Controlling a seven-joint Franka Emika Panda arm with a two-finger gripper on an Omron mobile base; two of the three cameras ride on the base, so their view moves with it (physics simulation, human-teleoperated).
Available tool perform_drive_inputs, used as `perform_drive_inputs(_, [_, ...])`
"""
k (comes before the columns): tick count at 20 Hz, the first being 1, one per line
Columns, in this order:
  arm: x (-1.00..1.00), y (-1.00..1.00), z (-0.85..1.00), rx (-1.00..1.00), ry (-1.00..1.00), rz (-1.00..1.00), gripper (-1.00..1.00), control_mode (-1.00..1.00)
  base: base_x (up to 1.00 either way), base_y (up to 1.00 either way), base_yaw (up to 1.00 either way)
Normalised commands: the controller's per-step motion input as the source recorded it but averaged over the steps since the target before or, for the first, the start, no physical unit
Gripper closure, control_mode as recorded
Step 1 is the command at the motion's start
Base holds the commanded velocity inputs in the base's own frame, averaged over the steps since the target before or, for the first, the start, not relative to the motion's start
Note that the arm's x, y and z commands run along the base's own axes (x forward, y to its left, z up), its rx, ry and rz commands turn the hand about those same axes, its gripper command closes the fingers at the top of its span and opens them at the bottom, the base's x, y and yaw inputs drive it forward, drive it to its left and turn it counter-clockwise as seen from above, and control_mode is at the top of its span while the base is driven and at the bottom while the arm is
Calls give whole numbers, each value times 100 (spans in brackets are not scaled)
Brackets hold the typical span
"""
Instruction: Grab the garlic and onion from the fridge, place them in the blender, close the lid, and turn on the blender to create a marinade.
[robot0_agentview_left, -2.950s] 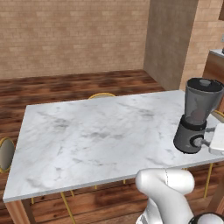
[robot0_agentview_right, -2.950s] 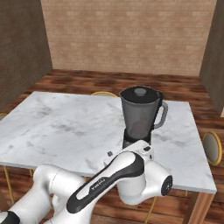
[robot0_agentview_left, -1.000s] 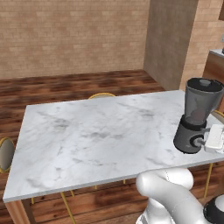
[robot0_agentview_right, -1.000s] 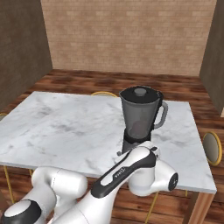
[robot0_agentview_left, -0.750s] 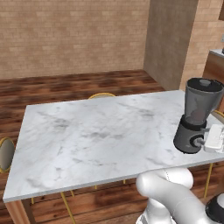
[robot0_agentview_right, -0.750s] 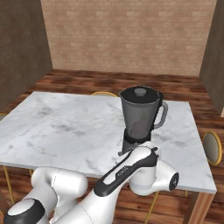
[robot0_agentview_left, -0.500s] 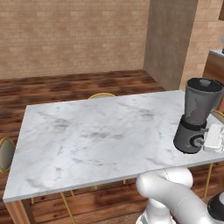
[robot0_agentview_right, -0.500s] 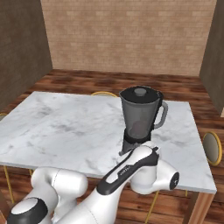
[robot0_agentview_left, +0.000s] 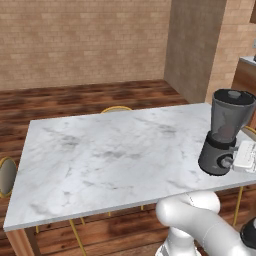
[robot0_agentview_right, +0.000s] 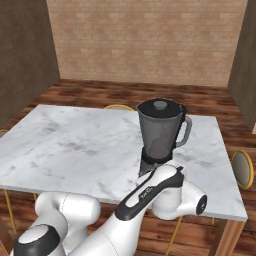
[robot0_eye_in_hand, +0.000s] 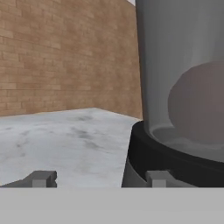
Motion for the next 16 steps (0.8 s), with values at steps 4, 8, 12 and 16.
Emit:
perform_drive_inputs(4, [14, -3, -3, 0, 0, 0, -100, -100, 0, 0, 0])
perform_drive_inputs(8, [19, 0, -3, 0, 0, 0, -100, -100, 0, 0, 0])
perform_drive_inputs(12, [29, 0, 0, 0, 0, 0, -100, -100, 0, 0, 0])
perform_drive_inputs(16, [36, 0, 0, 0, 0, 0, -100, -100, 0, 0, 0])
